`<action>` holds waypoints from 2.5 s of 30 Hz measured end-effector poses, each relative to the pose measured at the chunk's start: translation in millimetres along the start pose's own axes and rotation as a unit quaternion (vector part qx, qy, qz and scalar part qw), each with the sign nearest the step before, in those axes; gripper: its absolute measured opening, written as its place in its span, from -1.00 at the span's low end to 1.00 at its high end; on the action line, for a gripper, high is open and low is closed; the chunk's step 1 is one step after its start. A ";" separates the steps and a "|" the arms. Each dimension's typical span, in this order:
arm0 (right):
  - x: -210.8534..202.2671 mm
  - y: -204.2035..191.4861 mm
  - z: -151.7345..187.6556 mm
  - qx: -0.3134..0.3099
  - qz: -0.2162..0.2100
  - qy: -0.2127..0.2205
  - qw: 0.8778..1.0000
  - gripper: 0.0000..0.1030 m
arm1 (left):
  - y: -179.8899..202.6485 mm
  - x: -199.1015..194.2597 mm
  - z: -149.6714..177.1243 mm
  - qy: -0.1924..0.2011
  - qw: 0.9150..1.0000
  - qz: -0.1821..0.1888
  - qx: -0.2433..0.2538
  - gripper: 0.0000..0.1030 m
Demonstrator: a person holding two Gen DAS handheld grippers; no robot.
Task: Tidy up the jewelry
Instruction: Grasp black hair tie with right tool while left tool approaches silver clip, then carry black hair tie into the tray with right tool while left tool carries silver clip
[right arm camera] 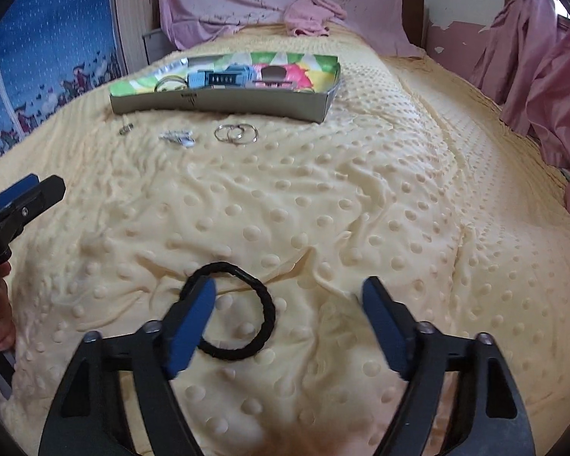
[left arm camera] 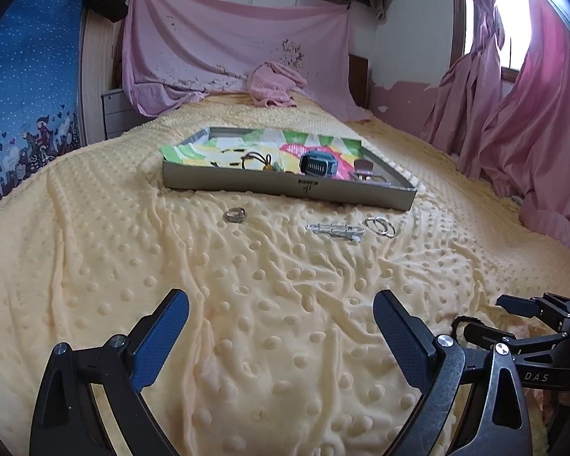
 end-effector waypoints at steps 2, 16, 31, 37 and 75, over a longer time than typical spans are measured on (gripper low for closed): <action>4.6 -1.0 0.7 -0.003 0.000 -0.007 1.000 0.28 | 2.4 4.9 0.0 -0.005 1.000 0.003 0.003 0.90; 28.7 -2.9 -37.1 -0.006 -0.022 0.035 0.999 -0.83 | 20.2 50.9 -22.4 -0.022 0.998 0.035 0.047 0.90; 68.7 -21.4 -92.4 0.003 -0.079 0.054 0.995 -0.86 | 42.5 111.2 -48.6 -0.066 0.991 0.083 0.078 0.39; 76.2 -23.6 -98.3 0.002 -0.090 0.052 0.995 -0.86 | 43.2 116.7 -50.0 -0.067 0.990 0.094 0.075 0.12; 62.7 -33.3 -155.3 0.013 -0.146 0.078 0.986 -0.78 | -11.4 105.3 -88.9 0.003 0.994 0.108 -0.018 0.34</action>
Point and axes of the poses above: each gripper's, at about its wrist camera, not at the fingertips, and x roughly the way its jaws point, y to its right, z to its underside, the point moved 7 cm from there along x, roughly the way its jaws point, and after that the axes turned 13 degrees about x, right-handed, at the moved point
